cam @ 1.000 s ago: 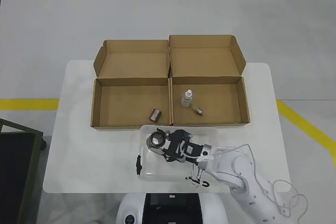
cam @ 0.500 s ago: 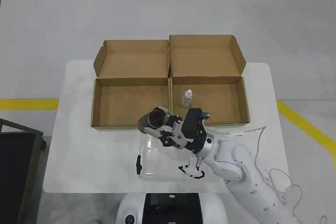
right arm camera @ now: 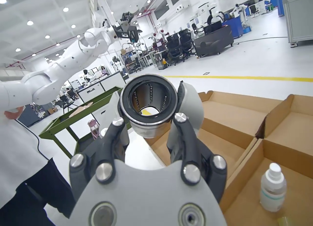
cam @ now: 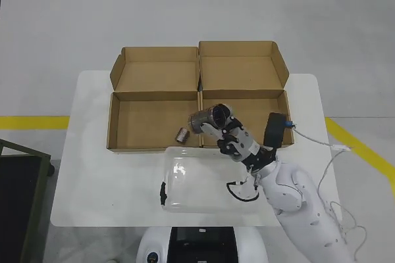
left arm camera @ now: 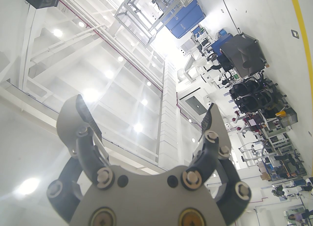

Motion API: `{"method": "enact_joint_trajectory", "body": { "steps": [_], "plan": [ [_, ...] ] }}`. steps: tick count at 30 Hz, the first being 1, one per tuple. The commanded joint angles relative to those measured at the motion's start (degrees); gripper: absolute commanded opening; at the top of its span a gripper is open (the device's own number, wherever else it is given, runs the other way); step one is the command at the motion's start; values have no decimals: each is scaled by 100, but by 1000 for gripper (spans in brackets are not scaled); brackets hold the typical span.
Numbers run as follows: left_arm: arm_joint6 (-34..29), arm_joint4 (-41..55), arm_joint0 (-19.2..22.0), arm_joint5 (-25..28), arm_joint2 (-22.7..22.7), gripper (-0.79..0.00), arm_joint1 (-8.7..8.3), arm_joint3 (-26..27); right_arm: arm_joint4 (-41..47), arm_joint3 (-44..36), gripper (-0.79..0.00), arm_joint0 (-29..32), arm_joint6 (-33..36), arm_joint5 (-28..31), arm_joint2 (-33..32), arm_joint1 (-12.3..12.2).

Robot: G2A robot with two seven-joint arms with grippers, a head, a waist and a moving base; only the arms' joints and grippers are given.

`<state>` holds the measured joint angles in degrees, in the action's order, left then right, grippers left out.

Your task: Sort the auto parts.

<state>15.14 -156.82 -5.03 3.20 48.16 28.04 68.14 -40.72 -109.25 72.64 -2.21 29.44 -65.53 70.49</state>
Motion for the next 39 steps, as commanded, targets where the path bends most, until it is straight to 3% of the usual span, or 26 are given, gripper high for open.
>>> {"method": "enact_joint_trajectory", "body": {
  "steps": [1, 11, 22, 29, 39],
  "plan": [
    [0, 0, 0, 0, 0, 0, 0, 0, 118, -72, -785, 107, -106, 67, -135, -12],
    [0, 0, 0, 0, 0, 0, 0, 0, 319, -372, -785, 566, -373, 269, -700, -65],
    [0, 0, 0, 0, 0, 0, 0, 0, 558, -359, -785, 676, -601, 484, -798, -46],
    [0, 0, 0, 0, 0, 0, 0, 0, 233, -34, -785, 533, -187, 193, -387, 0],
    [0, 0, 0, 0, 0, 0, 0, 0, -704, 764, -785, -164, 305, -379, 419, 140]
  ]
}}
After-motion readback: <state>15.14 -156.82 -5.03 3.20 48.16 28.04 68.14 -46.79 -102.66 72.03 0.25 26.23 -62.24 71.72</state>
